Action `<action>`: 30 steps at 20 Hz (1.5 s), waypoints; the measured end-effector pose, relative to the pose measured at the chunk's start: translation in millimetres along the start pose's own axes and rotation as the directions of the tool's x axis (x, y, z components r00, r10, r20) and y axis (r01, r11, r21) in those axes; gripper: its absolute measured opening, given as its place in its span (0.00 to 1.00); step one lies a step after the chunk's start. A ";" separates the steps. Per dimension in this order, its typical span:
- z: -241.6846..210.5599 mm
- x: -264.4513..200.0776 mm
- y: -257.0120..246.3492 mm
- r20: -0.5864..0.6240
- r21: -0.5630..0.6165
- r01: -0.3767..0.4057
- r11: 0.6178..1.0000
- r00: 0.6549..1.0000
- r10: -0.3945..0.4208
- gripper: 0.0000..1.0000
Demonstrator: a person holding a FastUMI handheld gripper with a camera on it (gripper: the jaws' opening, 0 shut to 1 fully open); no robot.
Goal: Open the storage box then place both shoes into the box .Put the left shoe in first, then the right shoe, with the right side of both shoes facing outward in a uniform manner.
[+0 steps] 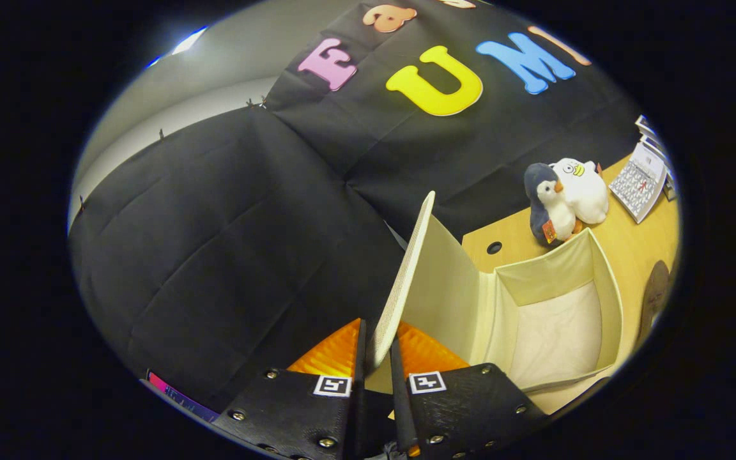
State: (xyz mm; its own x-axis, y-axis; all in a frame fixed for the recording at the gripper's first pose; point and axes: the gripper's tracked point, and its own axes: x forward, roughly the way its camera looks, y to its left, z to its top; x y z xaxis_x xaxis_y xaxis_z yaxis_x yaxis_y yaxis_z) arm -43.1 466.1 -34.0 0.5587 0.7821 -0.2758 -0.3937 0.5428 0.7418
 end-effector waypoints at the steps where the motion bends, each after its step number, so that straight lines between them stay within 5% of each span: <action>1: 1.8 3.2 3.0 -0.002 -0.026 -0.009 1.000 1.000 0.009 0.42; 5: 9.4 -1.5 3.2 0.024 -0.154 0.024 0.988 1.000 -0.021 0.97; 13: 47.5 -48.8 -58.2 0.120 -0.256 0.166 0.952 0.983 -0.139 0.97; 21: 82.7 -125.4 -157.7 0.197 -0.278 0.382 0.881 0.921 -0.337 0.97; 30: 75.9 -178.9 -255.8 0.173 -0.301 0.514 0.803 0.858 -0.484 0.98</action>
State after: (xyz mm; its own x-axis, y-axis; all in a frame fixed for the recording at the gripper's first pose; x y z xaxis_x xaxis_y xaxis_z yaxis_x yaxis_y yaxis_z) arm 13.1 164.1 -128.0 0.7964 0.3554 -0.4894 -0.2488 0.9300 0.2705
